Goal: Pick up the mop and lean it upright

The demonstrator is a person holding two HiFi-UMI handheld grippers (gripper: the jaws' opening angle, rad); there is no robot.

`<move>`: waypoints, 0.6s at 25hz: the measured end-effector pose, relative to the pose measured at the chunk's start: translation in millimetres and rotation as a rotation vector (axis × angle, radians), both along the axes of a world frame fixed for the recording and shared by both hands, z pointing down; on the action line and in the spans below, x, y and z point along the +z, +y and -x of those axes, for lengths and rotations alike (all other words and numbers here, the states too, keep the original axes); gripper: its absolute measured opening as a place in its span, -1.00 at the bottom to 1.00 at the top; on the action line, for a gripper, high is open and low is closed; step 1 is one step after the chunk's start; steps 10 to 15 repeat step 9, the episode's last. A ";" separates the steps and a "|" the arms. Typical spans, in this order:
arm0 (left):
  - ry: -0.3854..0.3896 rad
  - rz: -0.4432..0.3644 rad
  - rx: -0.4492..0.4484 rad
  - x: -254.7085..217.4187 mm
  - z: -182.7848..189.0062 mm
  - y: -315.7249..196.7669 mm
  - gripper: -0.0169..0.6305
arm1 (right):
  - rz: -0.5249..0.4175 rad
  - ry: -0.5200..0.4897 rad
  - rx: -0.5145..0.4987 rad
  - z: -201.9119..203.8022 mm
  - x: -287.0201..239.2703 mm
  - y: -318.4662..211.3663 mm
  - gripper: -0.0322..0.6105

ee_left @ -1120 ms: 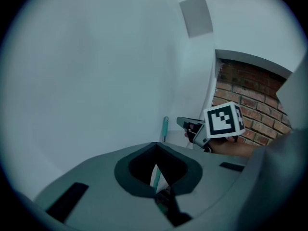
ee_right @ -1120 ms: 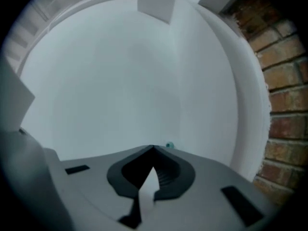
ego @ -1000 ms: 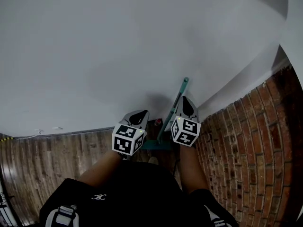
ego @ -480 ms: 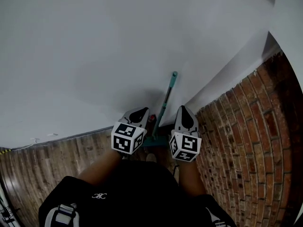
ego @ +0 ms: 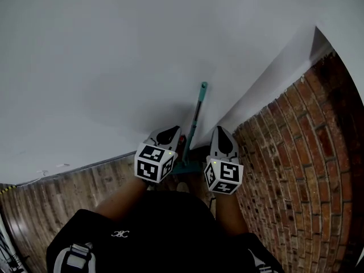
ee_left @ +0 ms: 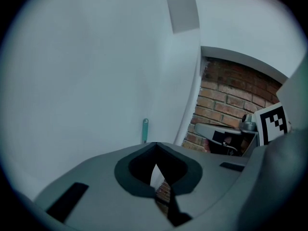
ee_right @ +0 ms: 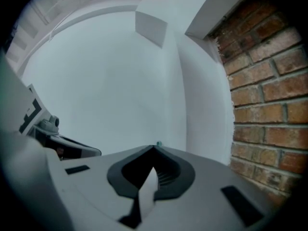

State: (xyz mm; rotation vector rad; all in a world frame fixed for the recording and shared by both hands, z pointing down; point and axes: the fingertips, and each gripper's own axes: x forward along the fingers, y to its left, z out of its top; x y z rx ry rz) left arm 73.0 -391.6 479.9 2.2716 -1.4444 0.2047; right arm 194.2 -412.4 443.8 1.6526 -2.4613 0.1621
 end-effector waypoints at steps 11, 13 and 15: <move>-0.016 -0.011 -0.005 -7.5 -8.6 0.0 -0.96 | 0.006 -0.008 -0.023 -8.7 -3.0 -1.9 -0.86; -0.016 -0.011 -0.005 -7.5 -8.6 0.0 -0.96 | 0.006 -0.008 -0.023 -8.7 -3.0 -1.9 -0.86; -0.016 -0.011 -0.005 -7.5 -8.6 0.0 -0.96 | 0.006 -0.008 -0.023 -8.7 -3.0 -1.9 -0.86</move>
